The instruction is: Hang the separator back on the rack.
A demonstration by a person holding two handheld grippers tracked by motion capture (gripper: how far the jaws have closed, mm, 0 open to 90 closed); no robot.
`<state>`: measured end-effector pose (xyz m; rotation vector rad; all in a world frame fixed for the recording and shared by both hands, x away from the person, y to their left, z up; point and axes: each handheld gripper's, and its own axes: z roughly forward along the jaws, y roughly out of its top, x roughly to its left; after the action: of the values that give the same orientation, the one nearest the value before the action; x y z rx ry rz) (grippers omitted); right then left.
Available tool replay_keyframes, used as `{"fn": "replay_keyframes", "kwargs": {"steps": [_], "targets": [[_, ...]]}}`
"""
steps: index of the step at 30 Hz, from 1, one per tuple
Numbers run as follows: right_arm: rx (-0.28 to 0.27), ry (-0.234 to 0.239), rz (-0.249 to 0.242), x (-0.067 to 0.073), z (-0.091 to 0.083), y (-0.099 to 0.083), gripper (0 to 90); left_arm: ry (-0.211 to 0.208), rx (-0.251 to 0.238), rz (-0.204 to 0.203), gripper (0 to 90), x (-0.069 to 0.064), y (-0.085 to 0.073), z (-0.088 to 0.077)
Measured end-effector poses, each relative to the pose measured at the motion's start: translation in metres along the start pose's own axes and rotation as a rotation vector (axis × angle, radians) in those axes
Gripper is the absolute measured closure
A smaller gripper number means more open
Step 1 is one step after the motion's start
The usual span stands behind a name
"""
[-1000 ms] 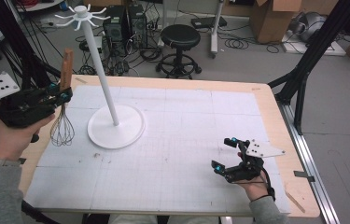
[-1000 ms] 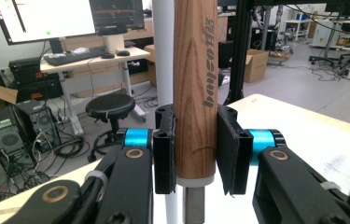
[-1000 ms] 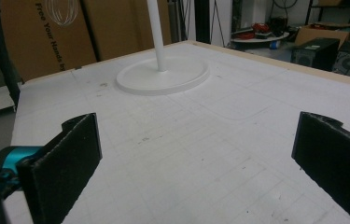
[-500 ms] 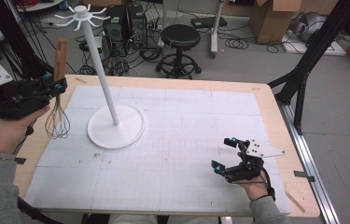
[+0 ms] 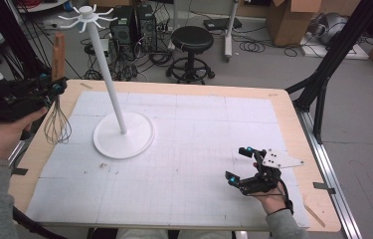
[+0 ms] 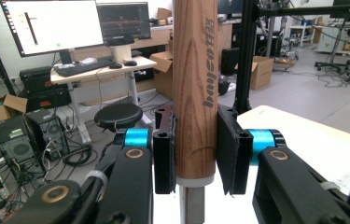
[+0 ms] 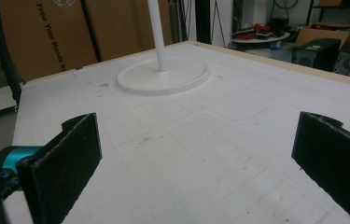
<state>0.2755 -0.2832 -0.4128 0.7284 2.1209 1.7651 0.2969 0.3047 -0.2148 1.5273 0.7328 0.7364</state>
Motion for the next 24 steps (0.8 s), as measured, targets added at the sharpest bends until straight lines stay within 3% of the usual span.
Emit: {"fn": "replay_keyframes", "kwargs": {"steps": [24], "targets": [[-0.001,-0.001,0.005,0.000,-0.002,0.000,0.5,-0.015,-0.040,-0.060,70.2,0.003,0.012,0.015]]}}
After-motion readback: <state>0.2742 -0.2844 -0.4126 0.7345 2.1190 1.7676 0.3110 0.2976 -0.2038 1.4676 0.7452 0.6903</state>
